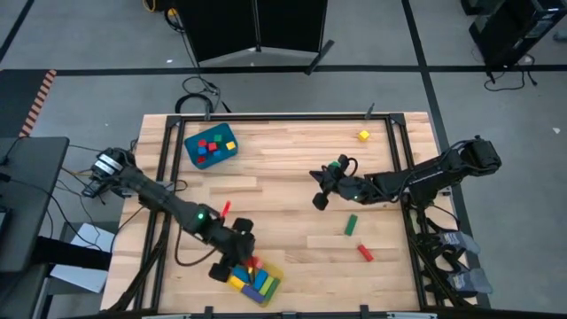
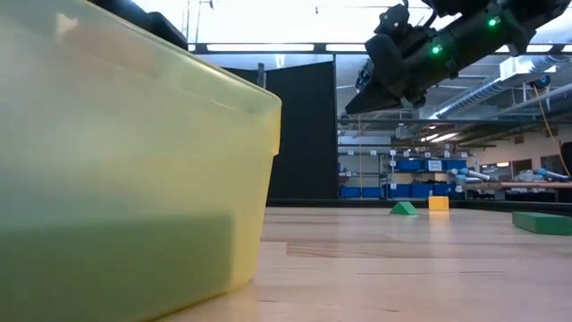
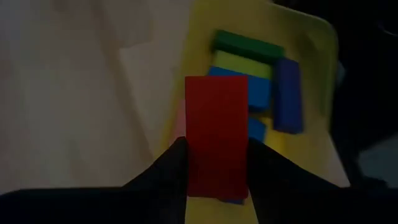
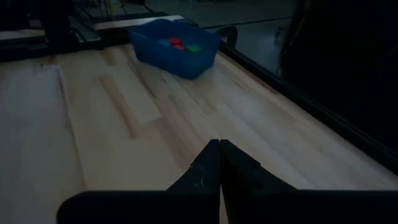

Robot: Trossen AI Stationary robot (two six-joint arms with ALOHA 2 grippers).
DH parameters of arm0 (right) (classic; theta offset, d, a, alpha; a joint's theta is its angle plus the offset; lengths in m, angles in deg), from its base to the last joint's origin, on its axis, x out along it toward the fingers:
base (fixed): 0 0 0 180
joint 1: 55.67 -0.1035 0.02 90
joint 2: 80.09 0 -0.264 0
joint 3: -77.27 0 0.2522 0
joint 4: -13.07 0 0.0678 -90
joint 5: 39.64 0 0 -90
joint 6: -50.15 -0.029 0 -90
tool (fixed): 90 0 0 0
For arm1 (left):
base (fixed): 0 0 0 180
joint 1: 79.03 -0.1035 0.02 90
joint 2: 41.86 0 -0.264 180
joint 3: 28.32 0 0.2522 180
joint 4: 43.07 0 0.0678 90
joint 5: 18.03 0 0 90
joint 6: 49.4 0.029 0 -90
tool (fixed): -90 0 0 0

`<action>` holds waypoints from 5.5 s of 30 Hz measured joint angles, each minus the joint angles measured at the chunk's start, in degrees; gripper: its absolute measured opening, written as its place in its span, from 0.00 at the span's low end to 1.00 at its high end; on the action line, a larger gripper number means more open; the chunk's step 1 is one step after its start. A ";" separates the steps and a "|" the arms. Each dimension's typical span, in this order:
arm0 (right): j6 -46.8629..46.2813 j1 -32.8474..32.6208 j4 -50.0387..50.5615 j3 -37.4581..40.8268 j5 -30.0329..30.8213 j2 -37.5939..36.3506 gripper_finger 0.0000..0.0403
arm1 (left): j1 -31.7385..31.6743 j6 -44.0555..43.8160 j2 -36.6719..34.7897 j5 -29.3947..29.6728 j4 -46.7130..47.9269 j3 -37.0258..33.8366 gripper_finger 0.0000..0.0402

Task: Sort blocks by size
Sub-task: Put the top large red block into the yellow bin, then put the small green block into the blue bin

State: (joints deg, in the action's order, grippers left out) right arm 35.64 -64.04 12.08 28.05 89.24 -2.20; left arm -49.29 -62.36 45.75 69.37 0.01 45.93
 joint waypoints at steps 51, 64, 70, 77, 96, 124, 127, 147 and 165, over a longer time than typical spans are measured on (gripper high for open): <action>-33.35 20.48 25.04 2.97 -6.17 14.22 0.02 | -21.80 -6.29 -0.31 35.07 15.14 4.55 0.77; -15.84 14.98 -7.46 2.82 -22.40 10.51 0.02 | -28.42 1.97 -0.33 31.43 8.01 1.84 0.70; -12.70 12.24 -8.34 2.86 -20.94 5.95 0.03 | -33.63 9.58 3.33 26.81 -3.99 1.32 0.70; -8.61 8.07 -8.66 2.86 -18.45 -3.04 0.03 | -40.61 0.55 15.20 19.00 -7.31 6.67 0.70; -3.25 2.32 -5.83 2.86 -10.41 -12.42 0.03 | -40.68 -23.90 28.88 14.52 -8.53 20.17 0.82; -1.78 1.67 -6.09 2.86 -10.39 -12.42 0.03 | -40.70 -26.22 34.79 19.69 -10.41 20.24 0.70; -1.78 1.67 -6.15 2.86 -10.41 -12.42 0.03 | -40.87 -25.73 34.85 20.06 -11.37 20.20 0.65; -2.46 1.67 -6.07 2.86 -10.39 -12.42 0.03 | -40.59 -22.03 35.02 16.45 -10.77 20.24 0.40; -1.02 1.31 -5.66 2.86 -10.41 -12.40 0.03 | -41.93 -15.67 19.19 26.09 8.67 18.64 0.34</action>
State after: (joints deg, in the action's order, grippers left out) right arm 34.62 -62.72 6.43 30.91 78.83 -14.60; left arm -91.22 -78.03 64.94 95.46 8.68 64.57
